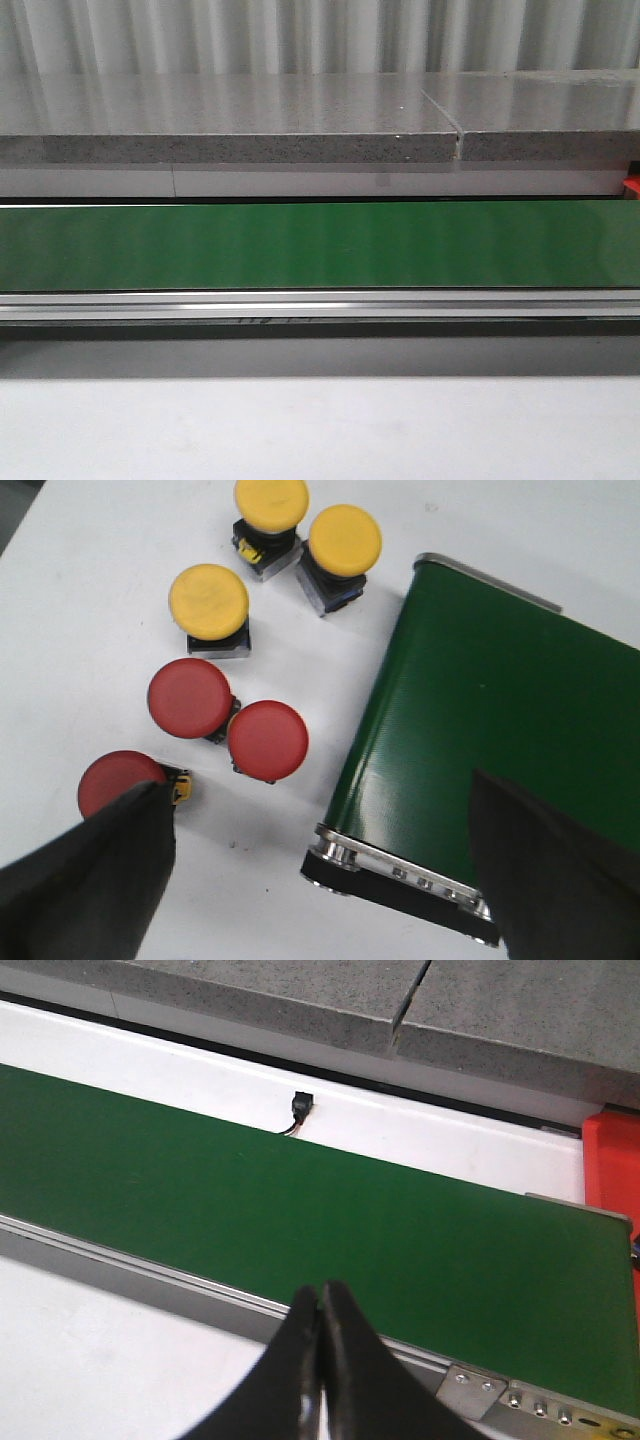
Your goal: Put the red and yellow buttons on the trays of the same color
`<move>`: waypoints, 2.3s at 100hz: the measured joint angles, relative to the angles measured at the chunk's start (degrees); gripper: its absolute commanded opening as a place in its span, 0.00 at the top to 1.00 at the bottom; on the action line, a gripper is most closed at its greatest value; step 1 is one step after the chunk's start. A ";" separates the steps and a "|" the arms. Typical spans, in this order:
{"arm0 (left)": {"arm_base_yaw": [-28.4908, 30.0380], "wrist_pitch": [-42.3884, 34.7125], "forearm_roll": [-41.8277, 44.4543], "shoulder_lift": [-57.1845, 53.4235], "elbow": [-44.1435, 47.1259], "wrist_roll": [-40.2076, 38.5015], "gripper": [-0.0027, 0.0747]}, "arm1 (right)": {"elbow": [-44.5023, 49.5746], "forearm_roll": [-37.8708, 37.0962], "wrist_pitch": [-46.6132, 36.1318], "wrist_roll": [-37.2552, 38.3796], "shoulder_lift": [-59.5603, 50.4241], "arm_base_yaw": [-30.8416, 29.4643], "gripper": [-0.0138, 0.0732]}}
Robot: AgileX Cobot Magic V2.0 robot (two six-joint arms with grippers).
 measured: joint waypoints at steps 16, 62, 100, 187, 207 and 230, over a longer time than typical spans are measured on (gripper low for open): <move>0.76 2.18 1.51 9.52 -6.52 0.00 0.21 | 0.00 0.00 0.00 0.00 0.00 0.00 0.91; 0.76 6.67 4.20 28.90 -21.86 0.24 0.21 | 0.00 0.00 0.00 0.00 0.00 0.00 0.91; 0.76 7.14 4.41 36.78 -26.23 0.24 0.29 | 0.00 0.00 0.00 0.00 0.00 0.00 0.91; 0.34 8.48 4.46 28.96 -26.36 1.97 0.62 | 0.00 0.00 0.00 0.00 0.00 0.00 0.91; -3.00 11.25 4.46 23.42 -26.13 3.21 0.62 | 0.00 0.00 0.00 0.00 0.00 0.00 0.91; -8.08 14.30 3.68 19.35 -25.77 3.44 0.63 | 0.00 0.00 0.00 0.00 0.00 0.00 0.91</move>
